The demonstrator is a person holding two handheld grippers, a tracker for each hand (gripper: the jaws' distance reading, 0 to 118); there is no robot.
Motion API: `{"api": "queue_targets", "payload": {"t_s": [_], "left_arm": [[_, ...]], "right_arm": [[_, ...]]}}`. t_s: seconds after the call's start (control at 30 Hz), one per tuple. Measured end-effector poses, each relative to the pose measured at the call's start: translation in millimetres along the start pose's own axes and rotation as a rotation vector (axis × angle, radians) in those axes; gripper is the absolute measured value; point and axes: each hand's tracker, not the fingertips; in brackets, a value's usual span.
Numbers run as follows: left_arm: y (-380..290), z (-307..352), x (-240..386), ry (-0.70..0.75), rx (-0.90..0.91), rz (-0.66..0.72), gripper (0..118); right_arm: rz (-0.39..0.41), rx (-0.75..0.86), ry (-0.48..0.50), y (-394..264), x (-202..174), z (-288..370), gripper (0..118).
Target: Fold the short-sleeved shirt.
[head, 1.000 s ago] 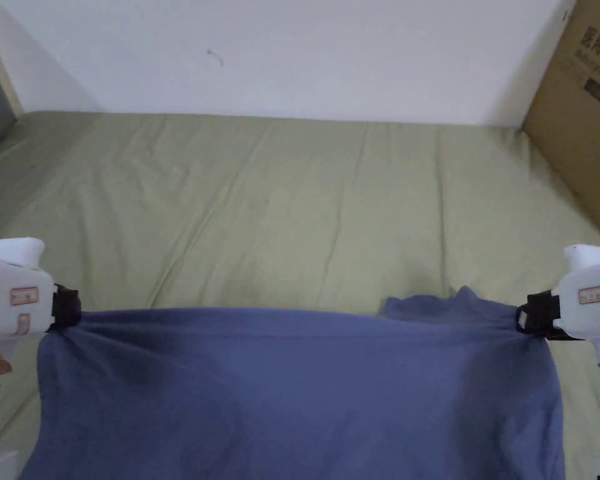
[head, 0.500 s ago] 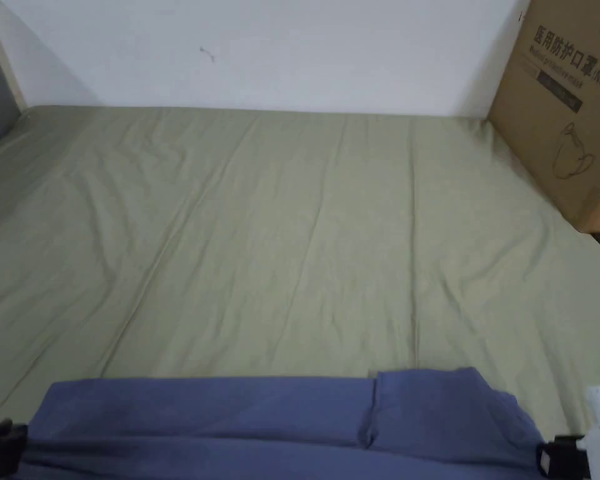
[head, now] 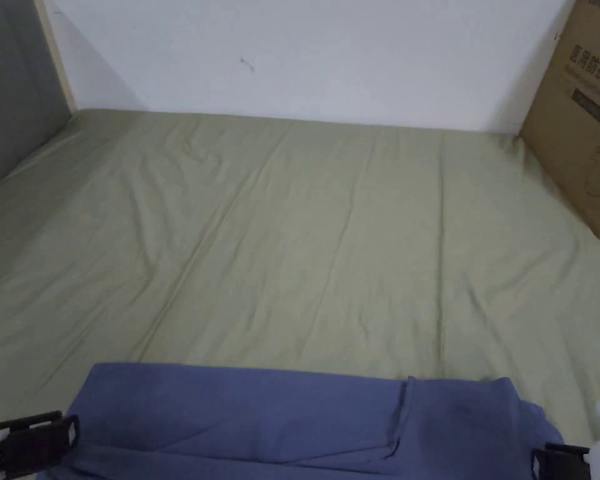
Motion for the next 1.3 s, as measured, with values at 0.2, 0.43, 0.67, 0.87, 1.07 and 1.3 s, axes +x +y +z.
{"api": "queue_targets", "payload": {"t_s": [0.2,0.43,0.67,0.87,1.07,1.3], "left_arm": [[-10.8,9.3,-5.9,-0.135,-0.011,0.128,0],[-26.4,5.0,-48.4,-0.187,0.007,0.415,62],[-37.7,-57.9,-66.8,-0.333,-0.118,0.564,109],[-40.8,-94.1,-69.5,-0.474,-0.069,0.819,110],[-45.1,-117.4,-64.3,-0.338,-0.165,0.828,7],[-26.1,-95.8,-82.5,-0.393,-0.145,0.672,7]], "right_arm": [[-0.038,0.067,0.101,18.2,-52.9,-16.4,2],[0.041,-0.031,0.302,18.0,-130.1,-52.6,2],[0.125,-0.081,0.335,11.3,-166.9,-64.3,2],[0.129,-0.14,0.348,5.7,-168.2,-72.1,2],[0.139,-0.166,0.313,2.1,-164.7,-76.2,2],[0.098,-0.183,0.312,4.0,-153.3,-79.9,2]]}}
